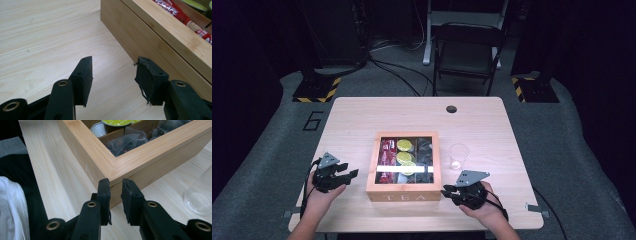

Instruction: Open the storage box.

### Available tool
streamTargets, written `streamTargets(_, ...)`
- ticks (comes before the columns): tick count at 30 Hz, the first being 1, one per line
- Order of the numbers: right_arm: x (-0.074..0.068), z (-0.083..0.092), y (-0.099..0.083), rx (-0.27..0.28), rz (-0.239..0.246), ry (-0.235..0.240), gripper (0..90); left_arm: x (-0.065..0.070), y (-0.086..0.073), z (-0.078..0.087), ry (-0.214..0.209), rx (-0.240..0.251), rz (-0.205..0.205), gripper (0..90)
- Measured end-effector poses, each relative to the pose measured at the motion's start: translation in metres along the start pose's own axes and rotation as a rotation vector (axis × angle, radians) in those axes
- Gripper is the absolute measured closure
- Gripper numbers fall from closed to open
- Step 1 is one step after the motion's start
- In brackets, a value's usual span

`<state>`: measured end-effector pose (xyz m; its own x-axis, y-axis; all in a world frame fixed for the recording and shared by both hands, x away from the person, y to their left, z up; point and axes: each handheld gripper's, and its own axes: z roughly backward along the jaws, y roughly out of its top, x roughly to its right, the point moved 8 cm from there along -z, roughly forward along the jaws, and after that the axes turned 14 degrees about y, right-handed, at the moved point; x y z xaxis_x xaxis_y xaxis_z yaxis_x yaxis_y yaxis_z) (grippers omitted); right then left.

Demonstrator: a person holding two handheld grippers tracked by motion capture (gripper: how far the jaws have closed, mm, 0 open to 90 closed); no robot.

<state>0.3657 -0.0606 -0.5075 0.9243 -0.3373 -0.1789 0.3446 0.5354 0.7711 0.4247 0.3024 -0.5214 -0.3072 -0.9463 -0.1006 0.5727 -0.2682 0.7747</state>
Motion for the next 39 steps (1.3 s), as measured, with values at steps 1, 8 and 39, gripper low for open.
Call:
streamTargets(1,0.000,0.000,0.000,-0.001,0.004,0.003,77.7,0.000,0.000,0.000,0.000,-0.001,0.001,47.2)
streamTargets(8,0.000,-0.004,-0.004,-0.026,0.007,0.005,79.1,0.000,0.000,0.001,-0.008,-0.007,-0.004,47.2)
streamTargets(39,-0.001,-0.007,-0.001,0.000,-0.044,0.009,81.2,0.009,0.001,0.000,-0.033,-0.009,-0.028,48.2)
